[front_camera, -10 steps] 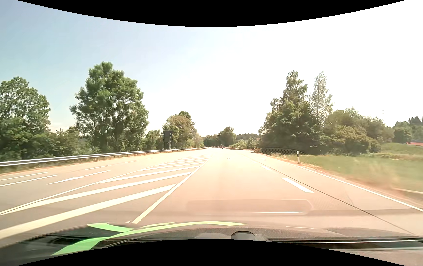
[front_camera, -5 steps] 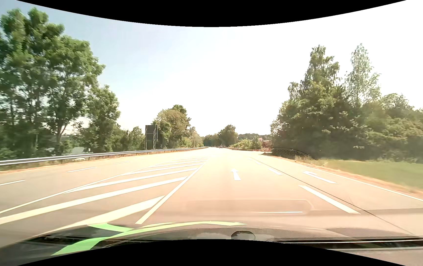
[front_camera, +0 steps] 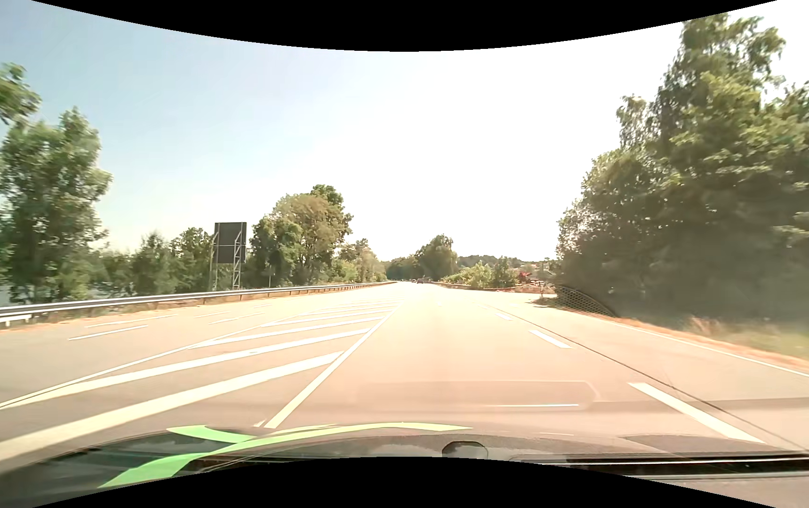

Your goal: Follow the waypoints while adhering to traffic rules and regulations

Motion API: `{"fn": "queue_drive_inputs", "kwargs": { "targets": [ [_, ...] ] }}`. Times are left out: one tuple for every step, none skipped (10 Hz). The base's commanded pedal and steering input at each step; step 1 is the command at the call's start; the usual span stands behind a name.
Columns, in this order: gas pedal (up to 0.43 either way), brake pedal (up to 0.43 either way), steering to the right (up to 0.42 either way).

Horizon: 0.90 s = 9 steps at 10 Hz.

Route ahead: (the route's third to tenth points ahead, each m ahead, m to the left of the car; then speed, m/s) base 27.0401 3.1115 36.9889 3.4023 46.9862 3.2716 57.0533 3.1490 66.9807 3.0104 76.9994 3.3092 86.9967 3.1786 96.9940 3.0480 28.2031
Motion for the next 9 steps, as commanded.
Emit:
{"fn": "queue_drive_inputs", "kwargs": {
  "targets": [
    [0.331, 0.000, -0.001],
    [0.331, 0.000, -0.001],
    [0.331, 0.000, -0.001],
    [0.311, 0.000, -0.001],
    [0.299, 0.000, -0.001],
    [0.299, 0.000, -0.001],
    [0.299, 0.000, -0.002],
    [0.311, 0.000, -0.002],
    [0.311, 0.000, -0.002]
  ]
}}
